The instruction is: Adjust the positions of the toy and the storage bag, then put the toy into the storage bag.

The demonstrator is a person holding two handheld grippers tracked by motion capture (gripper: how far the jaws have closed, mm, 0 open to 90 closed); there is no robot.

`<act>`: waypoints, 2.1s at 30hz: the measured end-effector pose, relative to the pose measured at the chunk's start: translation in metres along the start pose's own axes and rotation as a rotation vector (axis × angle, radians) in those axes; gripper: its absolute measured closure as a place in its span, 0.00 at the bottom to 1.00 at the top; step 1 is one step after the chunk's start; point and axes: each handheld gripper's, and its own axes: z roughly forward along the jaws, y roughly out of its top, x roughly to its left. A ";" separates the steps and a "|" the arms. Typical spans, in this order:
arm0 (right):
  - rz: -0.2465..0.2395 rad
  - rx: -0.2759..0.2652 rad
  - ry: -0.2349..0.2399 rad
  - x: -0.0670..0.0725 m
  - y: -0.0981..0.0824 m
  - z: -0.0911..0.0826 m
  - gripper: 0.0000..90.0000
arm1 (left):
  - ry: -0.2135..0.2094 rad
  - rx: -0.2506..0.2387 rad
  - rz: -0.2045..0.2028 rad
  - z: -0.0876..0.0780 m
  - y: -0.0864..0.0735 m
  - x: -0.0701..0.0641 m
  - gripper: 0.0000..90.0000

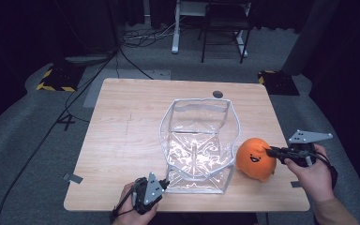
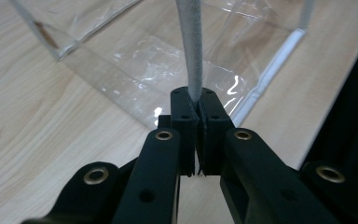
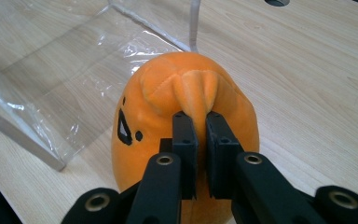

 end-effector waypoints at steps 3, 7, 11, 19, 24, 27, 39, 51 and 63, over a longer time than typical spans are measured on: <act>-0.004 0.005 0.004 -0.001 0.000 0.002 0.93 | -0.023 -0.006 0.007 -0.003 -0.001 -0.007 0.97; 0.000 0.014 0.013 -0.003 0.000 0.007 0.93 | -0.040 -0.046 -0.013 -0.007 -0.005 -0.007 0.88; 0.004 0.014 0.018 -0.005 0.000 0.011 0.93 | 0.000 -0.061 -0.018 -0.015 -0.007 -0.003 0.61; 0.012 0.030 0.018 -0.007 0.000 0.013 0.88 | 0.053 -0.061 -0.063 -0.032 -0.016 0.021 0.42; 0.016 0.044 0.006 -0.009 0.000 0.012 0.75 | 0.085 -0.034 -0.131 -0.025 -0.027 0.044 0.39; 0.010 0.045 -0.032 -0.011 0.001 0.009 0.58 | 0.125 -0.010 -0.192 -0.018 -0.032 0.067 0.39; 0.025 0.012 -0.059 -0.011 0.009 0.004 0.44 | 0.155 0.096 -0.241 0.017 -0.048 0.099 0.33; 0.052 0.031 -0.064 -0.011 0.001 -0.003 0.40 | 0.152 0.160 -0.304 0.037 -0.059 0.116 0.30; 0.046 0.123 -0.040 -0.015 0.015 0.004 0.37 | 0.145 0.138 -0.346 0.036 -0.065 0.125 0.30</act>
